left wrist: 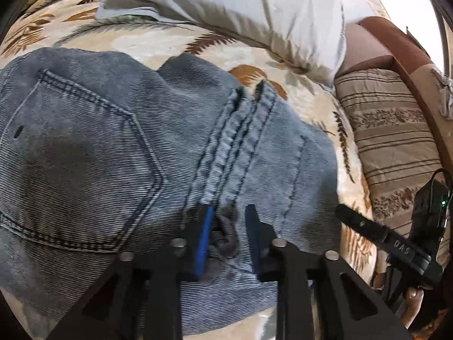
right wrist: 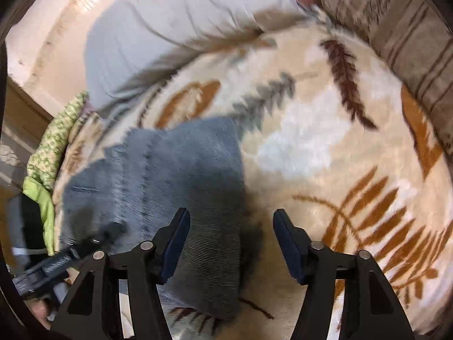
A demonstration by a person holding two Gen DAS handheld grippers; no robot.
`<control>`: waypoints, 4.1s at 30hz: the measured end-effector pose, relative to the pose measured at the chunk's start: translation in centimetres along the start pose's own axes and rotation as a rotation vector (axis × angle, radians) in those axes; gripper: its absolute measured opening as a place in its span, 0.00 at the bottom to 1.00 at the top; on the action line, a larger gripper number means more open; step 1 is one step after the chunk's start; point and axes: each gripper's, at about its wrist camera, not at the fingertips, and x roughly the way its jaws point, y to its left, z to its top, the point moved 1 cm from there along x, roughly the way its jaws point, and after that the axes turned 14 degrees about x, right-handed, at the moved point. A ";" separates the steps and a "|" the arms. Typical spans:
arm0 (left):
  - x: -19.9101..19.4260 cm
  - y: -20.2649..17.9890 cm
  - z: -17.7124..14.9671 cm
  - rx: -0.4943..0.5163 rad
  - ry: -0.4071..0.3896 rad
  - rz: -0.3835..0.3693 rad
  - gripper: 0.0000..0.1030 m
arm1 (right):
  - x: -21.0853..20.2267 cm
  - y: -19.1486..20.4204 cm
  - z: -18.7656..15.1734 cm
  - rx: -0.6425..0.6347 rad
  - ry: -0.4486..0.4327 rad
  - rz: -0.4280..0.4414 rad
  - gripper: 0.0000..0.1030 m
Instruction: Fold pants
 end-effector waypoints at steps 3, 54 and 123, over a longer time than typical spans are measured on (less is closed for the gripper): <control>-0.4 0.0 -0.3 -0.010 0.001 -0.006 0.17 | 1.3 0.3 -0.8 -0.006 0.044 -0.001 0.51; -2.9 -2.4 -4.3 0.010 0.047 0.179 0.48 | 1.8 2.5 -2.4 -0.070 0.058 0.003 0.48; -16.8 13.7 -12.0 -0.648 -0.298 0.124 0.56 | 0.3 19.5 -6.4 -0.197 -0.002 0.128 0.68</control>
